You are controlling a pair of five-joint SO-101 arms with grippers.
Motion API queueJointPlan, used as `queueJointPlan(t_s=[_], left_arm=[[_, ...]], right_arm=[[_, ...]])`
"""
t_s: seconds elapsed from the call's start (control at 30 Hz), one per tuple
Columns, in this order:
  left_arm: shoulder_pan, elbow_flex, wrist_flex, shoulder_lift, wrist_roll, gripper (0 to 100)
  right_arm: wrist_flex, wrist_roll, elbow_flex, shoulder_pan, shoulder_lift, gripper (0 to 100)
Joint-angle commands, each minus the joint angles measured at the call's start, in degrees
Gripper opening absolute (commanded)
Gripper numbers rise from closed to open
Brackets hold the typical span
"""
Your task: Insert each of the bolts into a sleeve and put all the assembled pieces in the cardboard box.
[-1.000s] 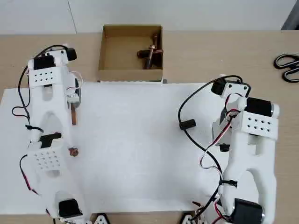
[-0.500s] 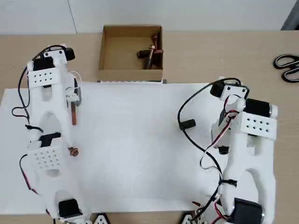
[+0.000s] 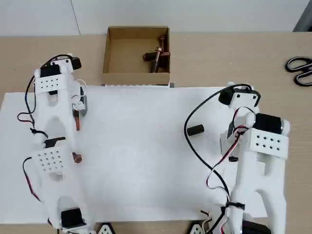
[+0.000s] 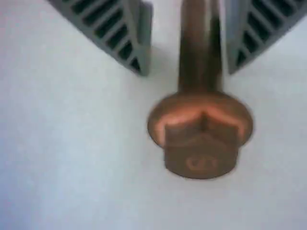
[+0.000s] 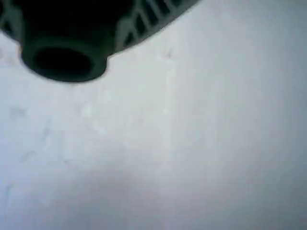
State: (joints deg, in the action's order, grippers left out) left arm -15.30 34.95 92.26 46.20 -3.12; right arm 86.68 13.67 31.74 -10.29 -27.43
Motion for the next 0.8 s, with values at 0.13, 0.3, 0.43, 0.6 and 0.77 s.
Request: queueJointPlan(t_s=[0.13,0.3,0.43,0.6,0.77], left_arm=[[-0.1,1.8,-3.3,3.3,-0.4,0],[-0.1,3.8,-0.4,1.8,-0.4,1],[0.0,10.8,4.8,-2.3,-2.8,1],[0.8,17.6,8.2,-9.5,-8.5,1],[1.1,13.5,8.3,-21.1,-11.2,1]], right_arm=[[-0.5,0.9,0.4,-0.4,-5.4,0.6],[0.0,1.0,0.4,1.5,-7.2,0.4],[2.5,1.0,0.4,5.9,-7.3,0.4],[5.8,0.6,0.4,7.7,-7.8,0.5],[6.9,0.6,0.2,7.3,-7.9,0.4]])
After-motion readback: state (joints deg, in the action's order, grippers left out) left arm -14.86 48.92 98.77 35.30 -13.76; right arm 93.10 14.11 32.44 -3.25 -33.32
